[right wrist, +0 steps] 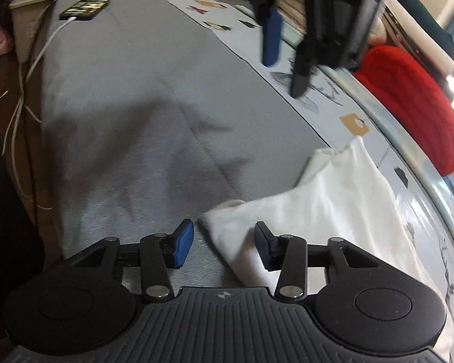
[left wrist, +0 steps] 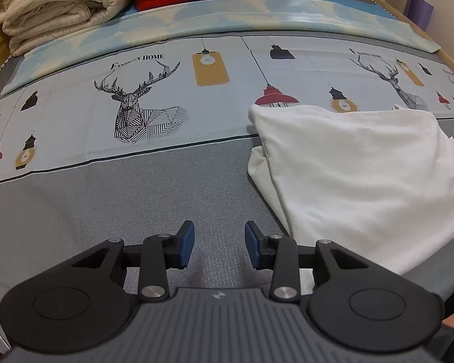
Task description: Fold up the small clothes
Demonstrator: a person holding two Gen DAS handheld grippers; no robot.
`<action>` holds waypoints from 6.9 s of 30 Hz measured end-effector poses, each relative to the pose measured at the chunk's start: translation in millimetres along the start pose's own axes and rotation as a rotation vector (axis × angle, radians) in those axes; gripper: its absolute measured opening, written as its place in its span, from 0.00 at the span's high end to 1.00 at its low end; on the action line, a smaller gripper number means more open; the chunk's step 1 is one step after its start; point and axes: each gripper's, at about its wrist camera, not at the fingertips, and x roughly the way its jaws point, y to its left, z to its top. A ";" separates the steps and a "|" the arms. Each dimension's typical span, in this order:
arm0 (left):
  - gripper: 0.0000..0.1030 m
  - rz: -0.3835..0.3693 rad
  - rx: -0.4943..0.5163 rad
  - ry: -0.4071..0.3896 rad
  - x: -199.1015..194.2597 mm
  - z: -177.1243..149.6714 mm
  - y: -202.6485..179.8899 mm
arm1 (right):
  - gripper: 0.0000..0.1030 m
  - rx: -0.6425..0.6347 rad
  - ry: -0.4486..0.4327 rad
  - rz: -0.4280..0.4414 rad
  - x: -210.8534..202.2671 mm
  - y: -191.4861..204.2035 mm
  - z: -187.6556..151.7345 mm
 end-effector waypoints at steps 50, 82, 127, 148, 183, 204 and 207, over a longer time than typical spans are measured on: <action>0.90 -0.314 -0.245 -0.039 15.9 84.3 -95.1 | 0.96 0.485 -0.330 -0.002 -150.8 -130.9 -53.0; 0.57 -0.422 0.166 0.084 52.1 71.2 -239.3 | 0.23 1.413 -0.049 -0.313 -162.5 -266.4 -304.5; 0.65 -0.351 0.526 0.222 76.5 33.8 -250.0 | 0.99 1.193 0.031 -0.048 -66.4 -366.6 -242.0; 0.65 -0.382 0.432 0.104 54.8 51.2 -246.9 | 0.87 1.162 -0.173 0.014 -131.9 -348.0 -254.9; 0.21 -0.283 0.074 0.167 120.0 81.2 -239.4 | 0.22 1.087 0.198 0.123 -76.8 -339.6 -286.0; 0.62 -0.134 -0.128 -0.069 71.2 93.7 -144.3 | 0.70 1.159 -0.112 0.062 -69.9 -373.8 -209.6; 0.62 -0.270 -0.105 -0.003 69.2 84.7 -144.8 | 0.66 1.105 -0.129 0.143 -72.2 -364.2 -196.8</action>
